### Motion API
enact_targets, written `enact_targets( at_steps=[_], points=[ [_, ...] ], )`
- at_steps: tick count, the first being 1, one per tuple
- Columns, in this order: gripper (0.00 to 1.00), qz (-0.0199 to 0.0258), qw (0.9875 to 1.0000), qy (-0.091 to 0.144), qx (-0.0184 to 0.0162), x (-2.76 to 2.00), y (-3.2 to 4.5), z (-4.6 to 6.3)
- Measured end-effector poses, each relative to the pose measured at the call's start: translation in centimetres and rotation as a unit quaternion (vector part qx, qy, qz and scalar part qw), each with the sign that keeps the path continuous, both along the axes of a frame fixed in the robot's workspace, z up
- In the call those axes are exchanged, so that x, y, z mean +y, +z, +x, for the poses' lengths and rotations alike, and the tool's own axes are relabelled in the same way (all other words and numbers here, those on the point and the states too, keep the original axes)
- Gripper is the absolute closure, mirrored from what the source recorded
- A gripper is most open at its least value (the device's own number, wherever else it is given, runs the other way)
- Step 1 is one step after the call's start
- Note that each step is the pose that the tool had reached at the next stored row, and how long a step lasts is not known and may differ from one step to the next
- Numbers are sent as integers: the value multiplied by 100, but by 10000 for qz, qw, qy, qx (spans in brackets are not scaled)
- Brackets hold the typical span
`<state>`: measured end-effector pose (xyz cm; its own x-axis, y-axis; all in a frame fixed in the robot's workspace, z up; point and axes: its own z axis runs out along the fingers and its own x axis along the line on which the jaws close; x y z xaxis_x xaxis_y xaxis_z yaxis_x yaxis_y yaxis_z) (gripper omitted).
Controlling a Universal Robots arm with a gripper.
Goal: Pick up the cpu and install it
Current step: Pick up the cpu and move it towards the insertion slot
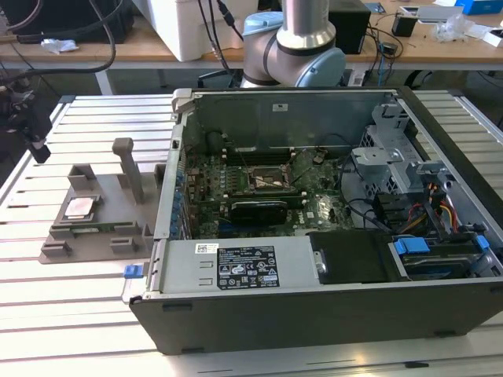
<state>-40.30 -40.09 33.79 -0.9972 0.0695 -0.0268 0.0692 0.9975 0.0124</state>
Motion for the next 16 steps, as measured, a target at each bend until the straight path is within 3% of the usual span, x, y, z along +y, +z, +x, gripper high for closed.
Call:
enact_targets(
  at_steps=[11, 16],
  points=[
    [34, 0, 10000, 0, 0, 0, -94, 0],
    [34, -4, 10000, 0, 0, 4, -178, 8]
  ],
)
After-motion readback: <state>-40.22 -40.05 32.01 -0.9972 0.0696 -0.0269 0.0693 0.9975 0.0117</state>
